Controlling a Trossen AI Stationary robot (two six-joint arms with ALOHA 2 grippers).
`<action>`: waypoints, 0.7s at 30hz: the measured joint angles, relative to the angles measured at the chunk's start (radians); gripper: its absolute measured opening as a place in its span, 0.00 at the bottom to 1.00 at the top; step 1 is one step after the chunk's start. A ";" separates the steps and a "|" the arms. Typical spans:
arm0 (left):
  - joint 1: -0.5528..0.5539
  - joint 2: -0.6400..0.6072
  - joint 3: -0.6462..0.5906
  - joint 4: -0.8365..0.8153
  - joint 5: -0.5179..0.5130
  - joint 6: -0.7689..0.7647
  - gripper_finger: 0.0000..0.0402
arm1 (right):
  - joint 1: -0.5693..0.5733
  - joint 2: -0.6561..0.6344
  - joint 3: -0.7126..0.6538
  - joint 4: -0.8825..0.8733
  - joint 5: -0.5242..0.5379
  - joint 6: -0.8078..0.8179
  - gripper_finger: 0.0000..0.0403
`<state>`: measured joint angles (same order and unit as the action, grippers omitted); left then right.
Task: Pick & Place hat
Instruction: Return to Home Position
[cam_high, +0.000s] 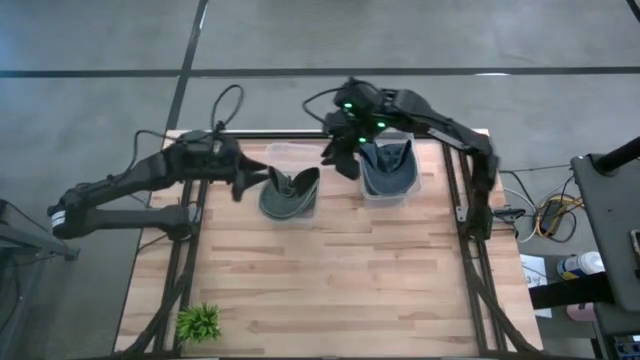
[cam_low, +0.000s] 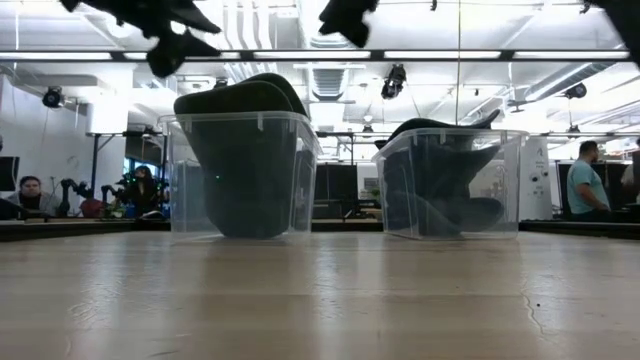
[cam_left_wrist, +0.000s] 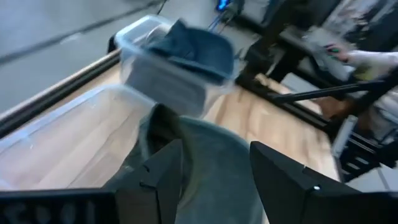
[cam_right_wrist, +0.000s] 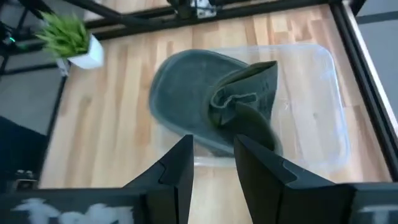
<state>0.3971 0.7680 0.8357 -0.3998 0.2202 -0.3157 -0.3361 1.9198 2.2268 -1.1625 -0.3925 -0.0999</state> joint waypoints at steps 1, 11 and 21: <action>-0.007 -0.031 -0.011 0.003 0.005 0.010 0.45 | 0.003 -0.041 -0.047 0.018 0.001 0.017 0.28; -0.028 -0.398 -0.129 -0.025 -0.092 0.000 0.45 | 0.046 -0.526 -0.764 0.539 0.072 0.245 0.28; -0.031 -0.616 -0.472 0.353 0.278 -0.218 0.45 | 0.098 -0.879 -1.237 0.850 0.221 0.532 0.28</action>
<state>0.3660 0.1518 0.3640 -0.0469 0.4978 -0.5335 -0.2381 1.0407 0.9902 -0.3128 -0.1715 0.4320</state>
